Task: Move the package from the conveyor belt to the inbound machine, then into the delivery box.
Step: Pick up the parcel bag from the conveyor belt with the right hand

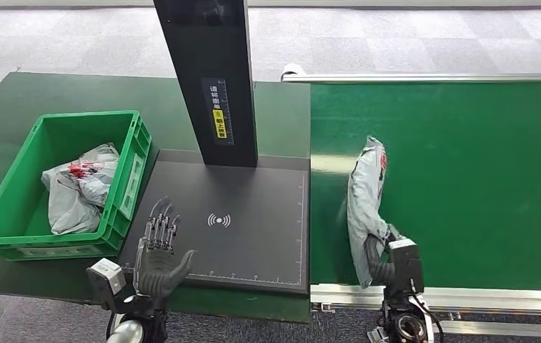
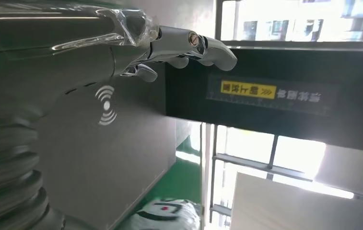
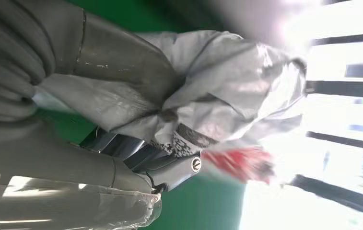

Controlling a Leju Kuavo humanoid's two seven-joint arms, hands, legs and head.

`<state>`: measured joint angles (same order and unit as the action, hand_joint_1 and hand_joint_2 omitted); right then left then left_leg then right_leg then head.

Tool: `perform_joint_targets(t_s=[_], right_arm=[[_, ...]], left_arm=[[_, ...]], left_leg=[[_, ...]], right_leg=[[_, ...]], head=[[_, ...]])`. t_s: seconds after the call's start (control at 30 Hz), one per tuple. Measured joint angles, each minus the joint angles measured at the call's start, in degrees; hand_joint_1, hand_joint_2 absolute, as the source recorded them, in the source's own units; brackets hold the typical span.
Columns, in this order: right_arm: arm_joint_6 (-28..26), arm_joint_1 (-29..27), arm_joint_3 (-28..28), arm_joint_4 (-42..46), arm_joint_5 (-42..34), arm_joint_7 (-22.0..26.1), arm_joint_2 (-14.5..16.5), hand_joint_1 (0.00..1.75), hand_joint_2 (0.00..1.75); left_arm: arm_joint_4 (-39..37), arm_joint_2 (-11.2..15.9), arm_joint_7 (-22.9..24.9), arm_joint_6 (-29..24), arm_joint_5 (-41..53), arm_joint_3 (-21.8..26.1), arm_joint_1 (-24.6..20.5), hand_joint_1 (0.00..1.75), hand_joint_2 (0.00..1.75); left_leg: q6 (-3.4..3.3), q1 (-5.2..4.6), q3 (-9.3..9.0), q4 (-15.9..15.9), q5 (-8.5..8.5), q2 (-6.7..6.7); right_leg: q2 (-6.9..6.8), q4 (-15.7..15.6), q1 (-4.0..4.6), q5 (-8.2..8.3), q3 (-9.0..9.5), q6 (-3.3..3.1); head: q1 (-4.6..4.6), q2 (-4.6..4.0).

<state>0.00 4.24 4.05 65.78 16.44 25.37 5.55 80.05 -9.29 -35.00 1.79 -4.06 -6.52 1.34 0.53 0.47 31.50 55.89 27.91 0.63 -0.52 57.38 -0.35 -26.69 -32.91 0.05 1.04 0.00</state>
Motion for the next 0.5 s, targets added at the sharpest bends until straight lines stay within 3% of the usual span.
perform_joint_targets(t_s=[0.17, 0.4, 0.5], right_arm=[[1.78, -2.21, -4.22, 19.03, -3.38, -1.21, -2.62, 1.75, 1.75], [1.20, -3.36, -6.66, 27.91, -2.48, 0.74, -4.41, 1.75, 1.75], [0.23, -2.36, -8.37, 30.72, 1.25, 1.15, -6.03, 1.75, 1.75]], left_arm=[[2.34, 1.33, -1.26, -1.14, 0.52, 1.64, 0.76, 0.00, 1.75], [4.02, 1.90, -1.67, -2.12, 1.17, 2.65, 1.20, 0.00, 1.75], [5.31, 1.99, -2.01, -3.09, 1.62, 3.80, 1.55, 0.00, 1.75]], left_leg=[[-0.01, -0.03, 0.01, 0.00, 0.01, 0.04], [-0.02, -0.04, 0.01, 0.01, 0.01, 0.02], [-0.01, -0.03, 0.02, 0.00, 0.01, 0.04]], right_leg=[[0.02, 0.00, -0.02, 0.00, -0.01, 0.01], [0.01, -0.01, -0.03, 0.01, 0.00, 0.01], [0.02, 0.00, -0.02, 0.01, 0.00, 0.00]], head=[[-0.03, 0.00], [-0.01, 0.00], [-0.02, 0.00]])
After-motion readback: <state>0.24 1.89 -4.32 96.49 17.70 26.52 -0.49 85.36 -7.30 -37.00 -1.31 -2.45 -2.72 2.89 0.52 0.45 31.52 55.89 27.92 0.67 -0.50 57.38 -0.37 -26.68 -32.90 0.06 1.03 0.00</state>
